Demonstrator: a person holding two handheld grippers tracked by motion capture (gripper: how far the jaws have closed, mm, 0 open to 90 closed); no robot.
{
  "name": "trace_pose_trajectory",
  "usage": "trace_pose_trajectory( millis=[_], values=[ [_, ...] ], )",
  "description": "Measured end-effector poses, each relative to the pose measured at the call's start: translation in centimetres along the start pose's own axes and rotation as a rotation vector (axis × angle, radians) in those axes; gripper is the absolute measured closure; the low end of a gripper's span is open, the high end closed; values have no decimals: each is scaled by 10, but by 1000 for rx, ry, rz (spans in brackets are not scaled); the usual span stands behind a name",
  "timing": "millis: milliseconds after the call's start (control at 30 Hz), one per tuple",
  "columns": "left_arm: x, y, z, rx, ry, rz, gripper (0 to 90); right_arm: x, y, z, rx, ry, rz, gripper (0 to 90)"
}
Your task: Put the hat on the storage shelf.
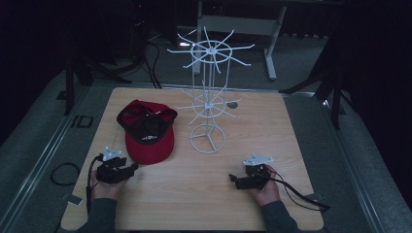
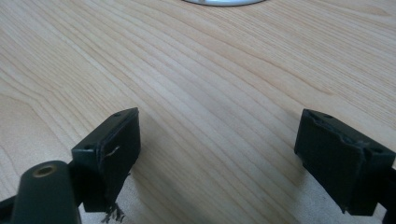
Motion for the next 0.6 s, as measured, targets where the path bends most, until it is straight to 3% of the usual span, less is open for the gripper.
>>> trace_pose_trajectory(
  millis=[167,267,467,600],
  values=[
    [0,12,-8,-38,-26,21,562,0,0,0,0,-1,1,140],
    [3,17,-10,-57,-50,27,573,0,0,0,0,-1,1,140],
    [10,19,-16,-131,-50,13,492,0,0,0,0,-1,1,140],
    [15,21,-17,-131,-59,-3,477,0,0,0,2,-1,-2,140]
  ],
)
Point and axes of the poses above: each handheld gripper's, and its own axes: x roughly forward along the jaws, y roughly out of its top, z roughly to its right, the point moved 9 cm from there along x, roughly forward along the jaws, and after that the axes turned 9 degrees about -x, right-handed, at the moved point
